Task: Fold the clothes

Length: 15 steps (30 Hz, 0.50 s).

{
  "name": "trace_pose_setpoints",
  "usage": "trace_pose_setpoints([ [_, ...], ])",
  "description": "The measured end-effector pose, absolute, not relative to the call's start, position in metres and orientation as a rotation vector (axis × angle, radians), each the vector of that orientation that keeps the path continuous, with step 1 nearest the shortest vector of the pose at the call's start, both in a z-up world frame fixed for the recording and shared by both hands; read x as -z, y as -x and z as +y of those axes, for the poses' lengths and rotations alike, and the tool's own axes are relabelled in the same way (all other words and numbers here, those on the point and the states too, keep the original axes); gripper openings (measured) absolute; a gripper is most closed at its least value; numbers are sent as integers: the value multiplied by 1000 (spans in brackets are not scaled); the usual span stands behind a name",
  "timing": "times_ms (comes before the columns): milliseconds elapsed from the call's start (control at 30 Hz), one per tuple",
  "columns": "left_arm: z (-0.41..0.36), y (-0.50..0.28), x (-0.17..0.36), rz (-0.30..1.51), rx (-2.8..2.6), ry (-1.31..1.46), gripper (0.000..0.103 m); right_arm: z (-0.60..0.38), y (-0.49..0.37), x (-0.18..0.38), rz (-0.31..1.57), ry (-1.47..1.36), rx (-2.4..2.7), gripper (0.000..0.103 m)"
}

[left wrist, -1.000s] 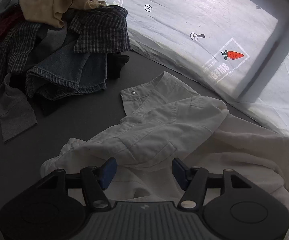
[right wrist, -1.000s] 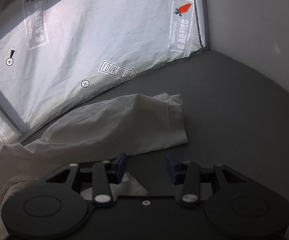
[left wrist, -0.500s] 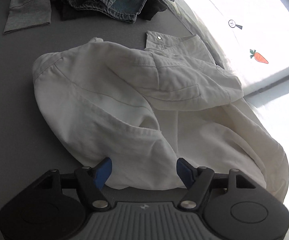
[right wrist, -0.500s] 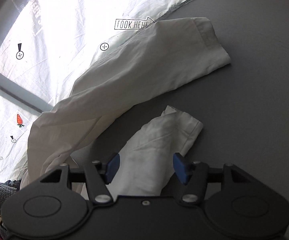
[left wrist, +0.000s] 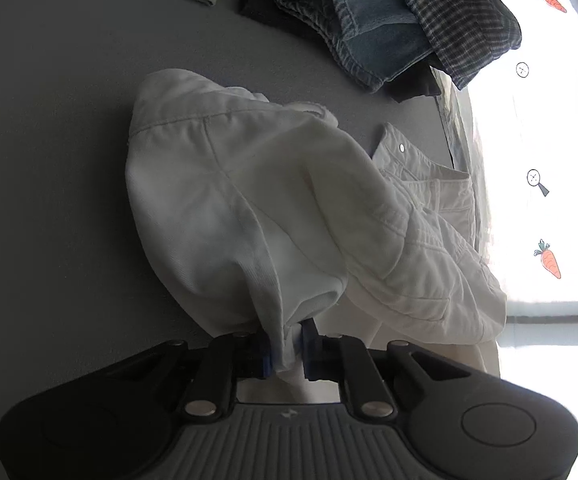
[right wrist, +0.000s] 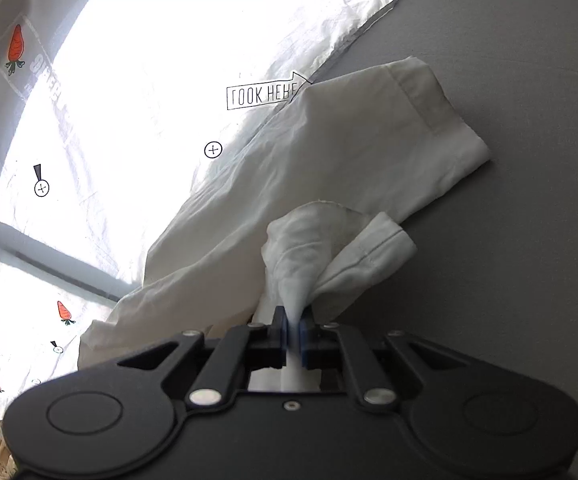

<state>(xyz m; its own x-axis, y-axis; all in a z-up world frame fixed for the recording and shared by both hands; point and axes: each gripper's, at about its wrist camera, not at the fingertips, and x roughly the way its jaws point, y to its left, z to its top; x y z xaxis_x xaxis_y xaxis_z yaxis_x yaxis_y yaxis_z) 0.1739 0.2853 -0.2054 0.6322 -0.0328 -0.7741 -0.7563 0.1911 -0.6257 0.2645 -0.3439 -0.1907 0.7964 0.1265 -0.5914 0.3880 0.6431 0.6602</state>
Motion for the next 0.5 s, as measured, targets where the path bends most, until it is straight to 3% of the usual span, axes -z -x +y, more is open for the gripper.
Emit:
trace_pose_setpoints([
  [167, 313, -165, 147, 607, -612, 1182, 11, -384, -275, 141, 491, -865, 226, 6],
  [233, 320, -163, 130, 575, -618, 1112, 11, -384, -281, 139, 538, -779, 277, 8],
  [333, 318, -160, 144, 637, -651, 1086, 12, -371, -288, 155, 709, -593, 405, 20],
  [400, 317, -159, 153, 678, -673, 1068, 12, -358, -277, 162, 753, -435, 460, 22],
  [467, 315, -157, 162, 719, -694, 1049, 14, -349, -260, 156, 709, -415, 433, 48],
  [500, 314, -155, 167, 736, -701, 1046, 14, -345, -252, 152, 685, -414, 417, 51],
])
